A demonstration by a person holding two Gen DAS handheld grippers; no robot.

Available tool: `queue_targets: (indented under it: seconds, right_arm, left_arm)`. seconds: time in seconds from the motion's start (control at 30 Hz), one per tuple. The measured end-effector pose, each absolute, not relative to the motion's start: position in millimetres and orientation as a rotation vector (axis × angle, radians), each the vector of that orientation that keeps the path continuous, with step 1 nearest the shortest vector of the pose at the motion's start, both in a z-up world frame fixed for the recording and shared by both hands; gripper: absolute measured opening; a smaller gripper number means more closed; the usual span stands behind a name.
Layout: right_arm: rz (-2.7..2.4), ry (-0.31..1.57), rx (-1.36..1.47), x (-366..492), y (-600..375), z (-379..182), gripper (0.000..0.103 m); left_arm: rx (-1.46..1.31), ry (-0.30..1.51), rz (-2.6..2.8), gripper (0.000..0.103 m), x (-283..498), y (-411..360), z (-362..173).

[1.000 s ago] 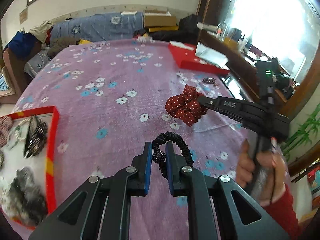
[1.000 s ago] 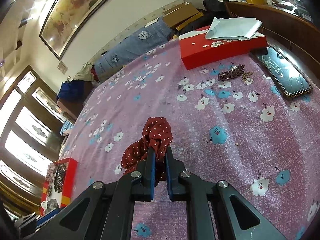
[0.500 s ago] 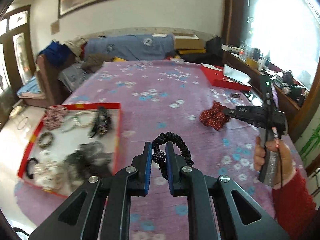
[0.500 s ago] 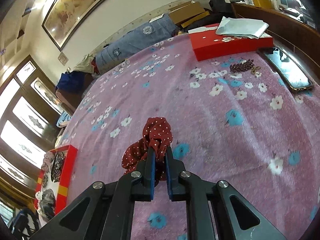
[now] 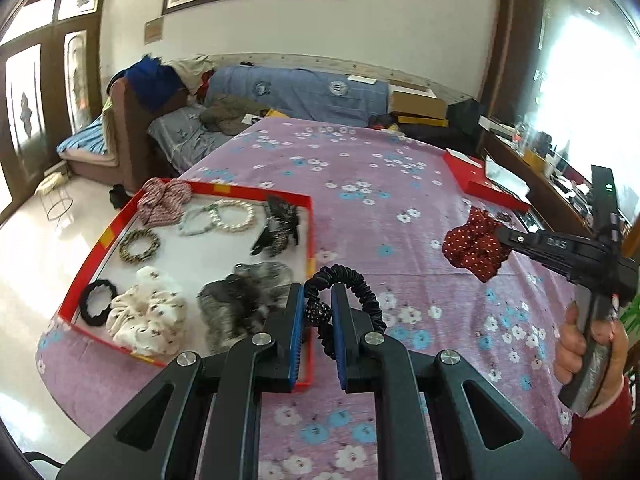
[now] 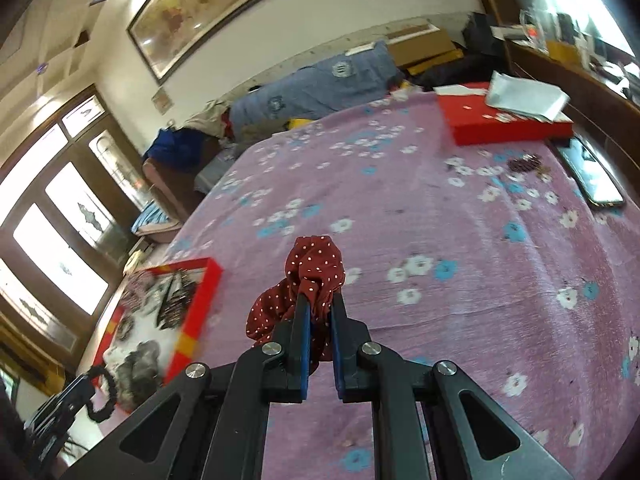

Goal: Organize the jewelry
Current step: 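Carry both items into the tray and open both grippers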

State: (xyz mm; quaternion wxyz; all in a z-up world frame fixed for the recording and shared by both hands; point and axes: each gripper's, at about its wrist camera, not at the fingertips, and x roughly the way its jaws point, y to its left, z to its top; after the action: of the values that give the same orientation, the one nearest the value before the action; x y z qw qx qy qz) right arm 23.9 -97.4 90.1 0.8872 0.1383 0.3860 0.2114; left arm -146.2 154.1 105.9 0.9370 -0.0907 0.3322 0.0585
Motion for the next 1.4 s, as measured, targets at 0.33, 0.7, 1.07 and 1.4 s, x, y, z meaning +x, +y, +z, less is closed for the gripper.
queue_targets:
  seconds: [0.33, 0.7, 1.07, 1.4]
  right_arm:
    - [0.554, 0.767, 0.231, -3, -43, 116, 0.011]
    - [0.708, 0.824, 0.199, -2, 48, 119, 0.011]
    - [0.766, 0.872, 0.065, 17, 149, 101, 0.011]
    - [0.741, 0.934, -0.069, 27, 191, 64, 0.011]
  left_arm:
    - [-0.332, 0.637, 0.232, 0.013, -165, 224, 104]
    - [-0.465, 0.670, 0.249, 0.013, -169, 270, 77]
    - [-0.485, 0.649, 0.260, 0.013, -144, 300, 80]
    - [-0.468, 0.772, 0.280, 0.013, -83, 337, 62]
